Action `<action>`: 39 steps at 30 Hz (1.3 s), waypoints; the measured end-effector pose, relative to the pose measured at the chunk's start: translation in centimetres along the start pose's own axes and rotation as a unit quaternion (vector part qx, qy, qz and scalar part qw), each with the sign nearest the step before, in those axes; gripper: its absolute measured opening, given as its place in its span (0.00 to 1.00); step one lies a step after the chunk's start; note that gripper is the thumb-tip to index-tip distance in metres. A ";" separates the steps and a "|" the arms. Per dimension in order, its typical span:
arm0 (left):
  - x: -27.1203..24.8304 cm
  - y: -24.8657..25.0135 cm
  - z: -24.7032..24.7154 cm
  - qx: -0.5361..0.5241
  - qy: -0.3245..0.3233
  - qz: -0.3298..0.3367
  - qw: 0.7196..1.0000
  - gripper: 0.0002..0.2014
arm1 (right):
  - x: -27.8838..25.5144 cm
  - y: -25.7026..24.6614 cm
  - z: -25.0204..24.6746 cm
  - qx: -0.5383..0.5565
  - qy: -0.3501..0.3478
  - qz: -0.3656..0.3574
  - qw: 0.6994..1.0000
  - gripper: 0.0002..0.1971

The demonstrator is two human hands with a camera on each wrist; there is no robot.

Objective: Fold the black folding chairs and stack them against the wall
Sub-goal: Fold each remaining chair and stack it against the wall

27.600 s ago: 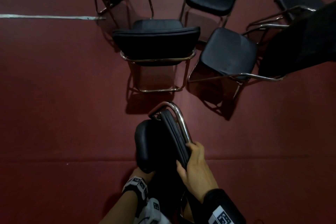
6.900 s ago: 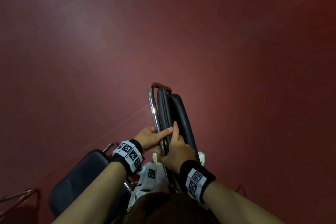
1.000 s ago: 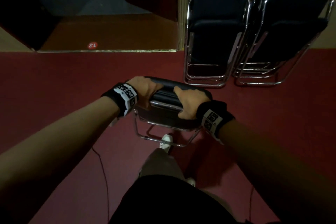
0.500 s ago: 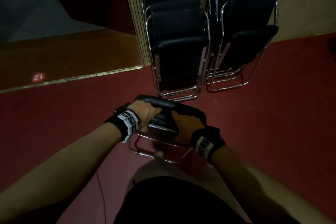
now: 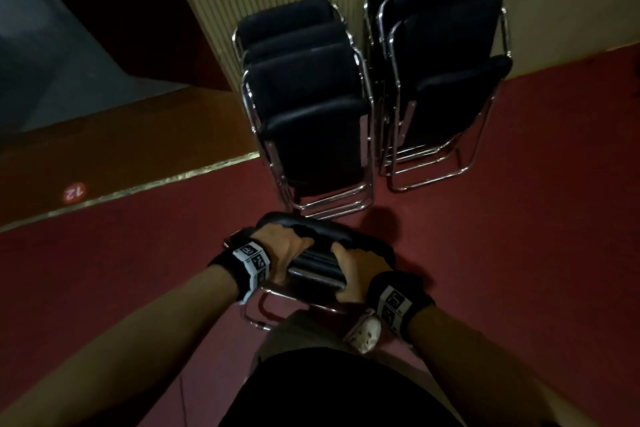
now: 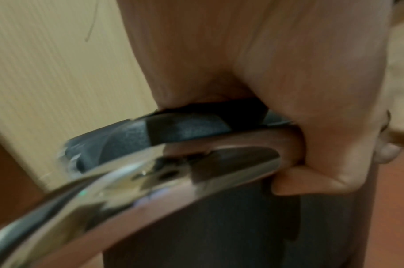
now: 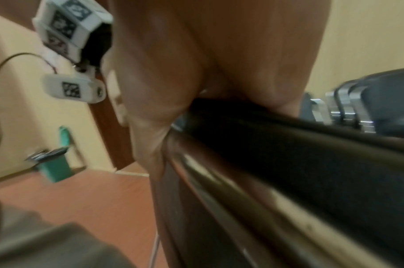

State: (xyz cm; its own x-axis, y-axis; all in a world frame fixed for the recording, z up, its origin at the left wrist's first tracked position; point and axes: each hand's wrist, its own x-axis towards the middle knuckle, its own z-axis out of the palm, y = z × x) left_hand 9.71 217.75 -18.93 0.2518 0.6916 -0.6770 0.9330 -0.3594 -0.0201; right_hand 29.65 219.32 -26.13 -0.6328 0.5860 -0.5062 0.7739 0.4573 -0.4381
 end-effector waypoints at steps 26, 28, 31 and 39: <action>21.6 18.3 -20.8 0.418 0.048 0.420 0.804 0.36 | -10.5 12.6 -3.4 0.206 0.161 0.437 0.861 0.39; 22.8 18.5 -20.3 0.423 0.040 0.431 0.796 0.33 | -9.8 11.9 -3.4 0.224 0.156 0.458 0.846 0.37; 24.7 18.8 -20.3 0.420 0.066 0.470 0.774 0.26 | -7.8 11.0 -3.5 0.272 0.170 0.508 0.799 0.38; 29.8 17.8 -22.0 0.429 0.042 0.570 0.700 0.36 | -3.3 9.0 -6.4 0.279 0.171 0.613 0.719 0.36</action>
State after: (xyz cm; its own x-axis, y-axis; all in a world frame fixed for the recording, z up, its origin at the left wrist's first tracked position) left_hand 39.46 245.79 -23.25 0.7547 -0.3289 -0.5677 -0.3748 -0.9263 0.0384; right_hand 38.88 225.75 -23.67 0.6336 0.4931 -0.5961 0.5532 -0.8275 -0.0965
